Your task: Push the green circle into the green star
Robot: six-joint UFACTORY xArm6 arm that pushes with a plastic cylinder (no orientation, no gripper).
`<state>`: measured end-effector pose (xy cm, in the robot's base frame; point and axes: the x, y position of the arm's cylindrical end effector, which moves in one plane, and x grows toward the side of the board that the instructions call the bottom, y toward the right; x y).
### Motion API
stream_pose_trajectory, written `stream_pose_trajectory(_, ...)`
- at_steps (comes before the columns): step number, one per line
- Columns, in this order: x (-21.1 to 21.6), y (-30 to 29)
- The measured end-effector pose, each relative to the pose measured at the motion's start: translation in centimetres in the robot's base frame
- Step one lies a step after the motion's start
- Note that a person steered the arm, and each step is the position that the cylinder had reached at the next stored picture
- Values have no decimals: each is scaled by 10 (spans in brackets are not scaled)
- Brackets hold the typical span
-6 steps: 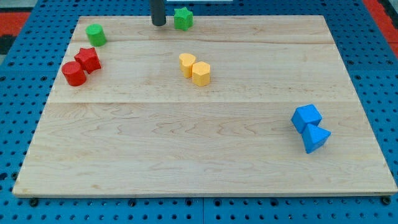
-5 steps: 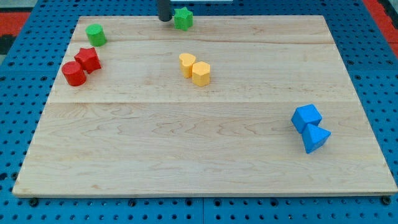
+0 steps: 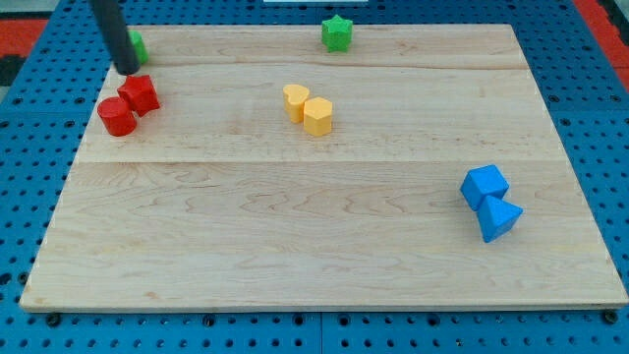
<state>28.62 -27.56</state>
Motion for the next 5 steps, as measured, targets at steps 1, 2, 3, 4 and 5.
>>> stream_pose_trajectory(1, -8, -19)
stream_pose_trajectory(2, -45, -13)
stream_pose_trajectory(3, -48, 58)
stream_pose_trajectory(4, -42, 180)
stream_pose_trajectory(5, -32, 267)
